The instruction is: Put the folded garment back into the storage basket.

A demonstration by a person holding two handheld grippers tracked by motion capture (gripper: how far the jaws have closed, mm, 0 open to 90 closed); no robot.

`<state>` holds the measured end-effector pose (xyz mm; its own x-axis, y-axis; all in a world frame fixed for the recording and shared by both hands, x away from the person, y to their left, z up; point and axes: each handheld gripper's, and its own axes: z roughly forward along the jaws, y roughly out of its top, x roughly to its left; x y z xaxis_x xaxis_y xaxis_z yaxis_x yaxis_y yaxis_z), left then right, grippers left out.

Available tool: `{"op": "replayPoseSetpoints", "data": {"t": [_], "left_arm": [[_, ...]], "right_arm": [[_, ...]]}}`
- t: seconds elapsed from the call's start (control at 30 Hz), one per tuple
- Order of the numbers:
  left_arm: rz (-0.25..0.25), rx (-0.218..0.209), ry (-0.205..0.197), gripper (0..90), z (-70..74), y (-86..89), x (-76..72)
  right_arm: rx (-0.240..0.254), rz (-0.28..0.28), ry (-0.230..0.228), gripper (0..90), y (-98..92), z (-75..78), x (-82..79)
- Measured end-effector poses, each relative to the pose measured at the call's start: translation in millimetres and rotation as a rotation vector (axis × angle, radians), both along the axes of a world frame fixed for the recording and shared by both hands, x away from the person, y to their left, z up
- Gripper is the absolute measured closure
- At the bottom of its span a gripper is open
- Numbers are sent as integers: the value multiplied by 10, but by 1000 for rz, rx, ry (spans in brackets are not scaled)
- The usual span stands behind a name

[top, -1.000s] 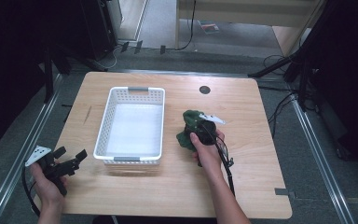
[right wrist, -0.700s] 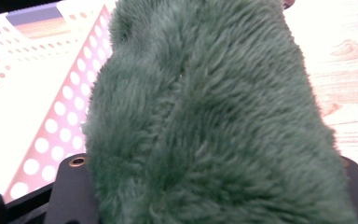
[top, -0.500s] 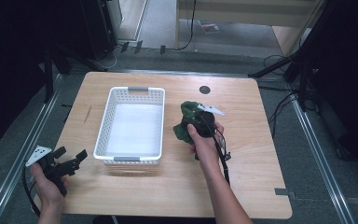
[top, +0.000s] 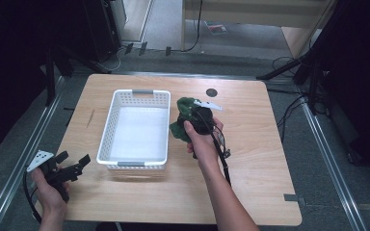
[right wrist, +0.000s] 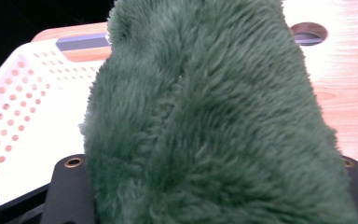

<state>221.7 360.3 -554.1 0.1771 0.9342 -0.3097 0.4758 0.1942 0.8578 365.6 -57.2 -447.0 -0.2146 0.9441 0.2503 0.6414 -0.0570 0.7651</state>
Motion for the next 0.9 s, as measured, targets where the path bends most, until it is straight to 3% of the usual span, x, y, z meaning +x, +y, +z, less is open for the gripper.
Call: {"op": "replayPoseSetpoints", "data": {"t": [0.9], "left_arm": [[1,16,2,5,4,-11,1]], "right_arm": [[-7,88,-15,352,625,169,55]]}}
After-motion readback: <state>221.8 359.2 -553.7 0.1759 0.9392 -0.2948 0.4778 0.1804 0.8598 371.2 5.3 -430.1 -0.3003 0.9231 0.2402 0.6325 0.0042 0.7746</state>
